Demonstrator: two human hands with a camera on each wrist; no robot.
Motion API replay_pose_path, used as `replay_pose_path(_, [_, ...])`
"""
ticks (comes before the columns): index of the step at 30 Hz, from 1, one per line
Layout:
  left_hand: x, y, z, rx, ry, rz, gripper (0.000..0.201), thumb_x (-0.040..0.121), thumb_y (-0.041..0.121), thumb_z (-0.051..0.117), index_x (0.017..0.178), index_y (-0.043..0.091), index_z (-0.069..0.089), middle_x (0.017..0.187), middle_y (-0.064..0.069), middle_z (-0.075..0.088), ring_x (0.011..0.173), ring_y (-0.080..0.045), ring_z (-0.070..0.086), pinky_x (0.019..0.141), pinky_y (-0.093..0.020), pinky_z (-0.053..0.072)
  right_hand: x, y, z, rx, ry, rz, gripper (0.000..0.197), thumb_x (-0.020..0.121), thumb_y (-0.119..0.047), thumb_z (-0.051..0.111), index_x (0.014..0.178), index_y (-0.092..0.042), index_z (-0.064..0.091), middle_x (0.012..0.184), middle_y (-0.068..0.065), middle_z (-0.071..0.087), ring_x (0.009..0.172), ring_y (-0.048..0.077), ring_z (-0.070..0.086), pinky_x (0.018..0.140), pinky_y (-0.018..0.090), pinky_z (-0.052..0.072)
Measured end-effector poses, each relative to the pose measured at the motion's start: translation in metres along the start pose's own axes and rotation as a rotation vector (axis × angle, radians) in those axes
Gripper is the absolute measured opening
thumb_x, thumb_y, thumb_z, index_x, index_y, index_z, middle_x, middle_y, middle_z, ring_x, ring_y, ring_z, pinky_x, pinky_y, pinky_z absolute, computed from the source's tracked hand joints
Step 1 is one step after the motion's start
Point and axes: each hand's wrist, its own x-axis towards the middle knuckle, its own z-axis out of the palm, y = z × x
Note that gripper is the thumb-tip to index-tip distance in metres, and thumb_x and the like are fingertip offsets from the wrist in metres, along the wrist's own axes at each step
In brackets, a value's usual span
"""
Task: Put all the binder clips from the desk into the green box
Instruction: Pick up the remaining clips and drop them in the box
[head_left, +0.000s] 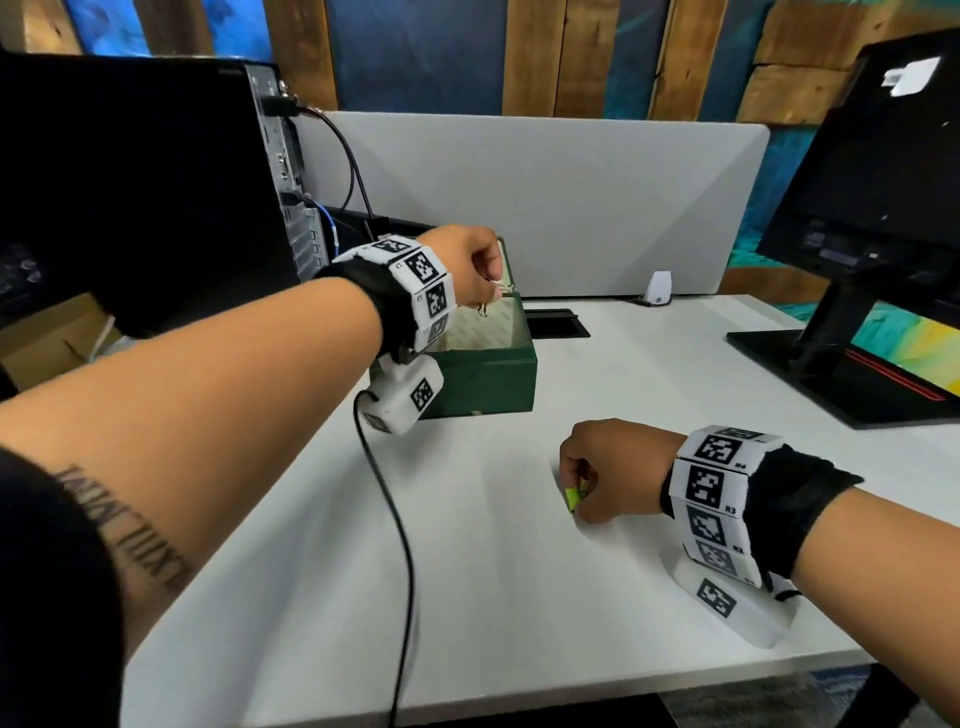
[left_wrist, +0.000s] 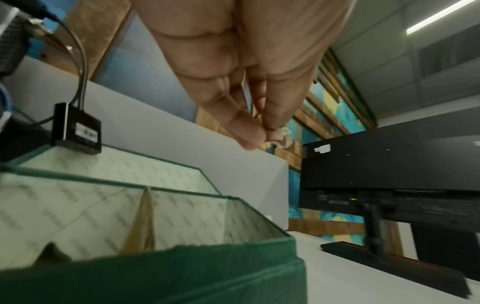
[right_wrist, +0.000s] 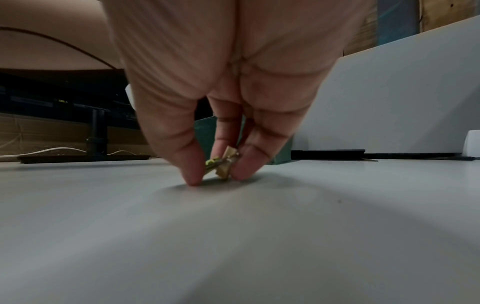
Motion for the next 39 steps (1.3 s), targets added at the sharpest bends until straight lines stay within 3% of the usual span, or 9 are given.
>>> replay_pose_path(4, [0.014, -0.011, 0.020, 0.048, -0.042, -0.127, 0.039, 0.082, 0.018, 0.069, 0.119, 0.020, 0.058, 0.118, 0.000, 0.056, 0.103, -0.021, 0.058, 0.085, -0.026, 0.043, -0.001, 0.001, -0.002, 0.010, -0.003, -0.009, 0.012, 0.072, -0.020, 0.068, 0.077, -0.026, 0.058, 0.102, -0.004, 0.062, 0.083, 0.014, 0.057, 0.074, 0.028, 0.051])
replay_pose_path(9, [0.002, -0.036, 0.029, 0.159, 0.008, -0.229, 0.045, 0.082, 0.026, 0.068, 0.124, 0.026, 0.054, 0.139, -0.008, 0.041, 0.122, -0.029, 0.047, 0.095, -0.032, 0.040, 0.000, 0.002, 0.001, -0.007, 0.001, -0.036, 0.012, 0.072, -0.019, 0.067, 0.078, -0.025, 0.059, 0.100, -0.006, 0.058, 0.085, 0.015, 0.056, 0.075, 0.028, 0.051])
replay_pose_path(13, [-0.015, -0.062, 0.021, 0.123, 0.082, -0.427, 0.062, 0.084, 0.022, 0.062, 0.139, 0.028, 0.035, 0.148, -0.011, 0.029, 0.131, -0.034, 0.037, 0.108, -0.045, 0.036, 0.002, 0.004, 0.001, 0.015, 0.022, -0.010, 0.016, 0.068, -0.018, 0.068, 0.071, -0.029, 0.057, 0.097, -0.009, 0.059, 0.086, 0.013, 0.058, 0.075, 0.029, 0.054])
replay_pose_path(17, [-0.027, -0.083, 0.015, -0.065, 0.009, -0.649, 0.073, 0.085, 0.016, 0.059, 0.146, 0.024, 0.021, 0.142, -0.019, 0.039, 0.120, -0.037, 0.049, 0.101, -0.043, 0.045, 0.002, 0.003, 0.000, -0.005, 0.033, -0.004, 0.022, 0.070, -0.020, 0.068, 0.065, -0.033, 0.051, 0.094, -0.012, 0.052, 0.083, 0.011, 0.053, 0.066, 0.019, 0.045])
replay_pose_path(22, [-0.038, -0.086, 0.019, -0.322, -0.004, -0.693, 0.064, 0.087, 0.012, 0.052, 0.145, 0.026, 0.028, 0.128, -0.016, 0.054, 0.105, -0.037, 0.060, 0.083, -0.053, 0.055, 0.001, 0.002, -0.005, 0.008, 0.091, -0.006, 0.013, 0.073, -0.018, 0.067, 0.080, -0.026, 0.059, 0.095, -0.007, 0.052, 0.082, 0.012, 0.052, 0.072, 0.024, 0.047])
replay_pose_path(27, [-0.056, -0.077, 0.016, -0.345, -0.011, -0.688, 0.061, 0.090, 0.010, 0.050, 0.144, 0.023, 0.027, 0.124, -0.017, 0.054, 0.106, -0.037, 0.059, 0.083, -0.052, 0.055, 0.008, -0.006, -0.037, 0.087, 0.334, -0.028, 0.013, 0.074, -0.017, 0.069, 0.086, -0.022, 0.065, 0.089, -0.005, 0.052, 0.081, 0.015, 0.055, 0.073, 0.021, 0.045])
replay_pose_path(32, [-0.079, -0.073, 0.017, -0.462, -0.007, -0.680, 0.062, 0.089, 0.009, 0.051, 0.144, 0.024, 0.027, 0.108, -0.011, 0.052, 0.093, -0.034, 0.058, 0.078, -0.054, 0.056, 0.026, -0.029, -0.087, 0.184, 0.573, -0.066, 0.011, 0.075, -0.017, 0.070, 0.082, -0.023, 0.064, 0.078, -0.009, 0.049, 0.076, 0.015, 0.053, 0.069, 0.022, 0.040])
replay_pose_path(37, [-0.102, -0.064, 0.018, -0.521, -0.078, -0.672, 0.061, 0.090, 0.011, 0.050, 0.143, 0.029, 0.024, 0.093, -0.003, 0.055, 0.078, -0.024, 0.060, 0.069, -0.048, 0.058, 0.040, -0.040, -0.086, 0.051, 0.423, -0.073, 0.017, 0.077, -0.019, 0.069, 0.094, -0.020, 0.069, 0.075, -0.013, 0.051, 0.079, 0.013, 0.054, 0.064, 0.020, 0.041])
replay_pose_path(39, [-0.110, -0.059, 0.020, -0.525, -0.109, -0.659, 0.063, 0.090, 0.012, 0.051, 0.143, 0.031, 0.022, 0.086, 0.001, 0.053, 0.078, -0.025, 0.062, 0.073, -0.051, 0.058, 0.040, -0.041, -0.076, 0.023, 0.358, -0.068, 0.020, 0.077, -0.019, 0.069, 0.097, -0.022, 0.068, 0.073, -0.016, 0.051, 0.080, 0.012, 0.055, 0.065, 0.020, 0.042])
